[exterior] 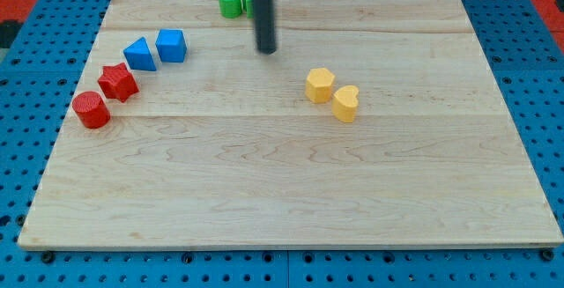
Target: Push the the green star and green circle down a bit
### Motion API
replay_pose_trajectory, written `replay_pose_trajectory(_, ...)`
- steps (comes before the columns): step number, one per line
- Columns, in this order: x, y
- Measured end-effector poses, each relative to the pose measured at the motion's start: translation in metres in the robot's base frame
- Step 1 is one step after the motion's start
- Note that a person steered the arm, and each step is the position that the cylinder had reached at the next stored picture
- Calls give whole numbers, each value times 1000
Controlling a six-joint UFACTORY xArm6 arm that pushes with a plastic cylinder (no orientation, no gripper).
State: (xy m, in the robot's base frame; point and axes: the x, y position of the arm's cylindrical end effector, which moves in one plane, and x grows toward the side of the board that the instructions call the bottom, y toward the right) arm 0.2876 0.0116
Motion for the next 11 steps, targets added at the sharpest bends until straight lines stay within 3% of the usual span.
replay_pose_trajectory(1, -60, 82)
replay_pose_trajectory(2, -96, 81)
replay_pose_trajectory(4, -96, -29)
replay_pose_trajectory(5, -95, -54)
replay_pose_trajectory(7, -72, -56)
replay_pose_trajectory(8, -94, -56)
replay_pose_trajectory(10, -88, -86)
replay_pose_trajectory(11, -36, -78)
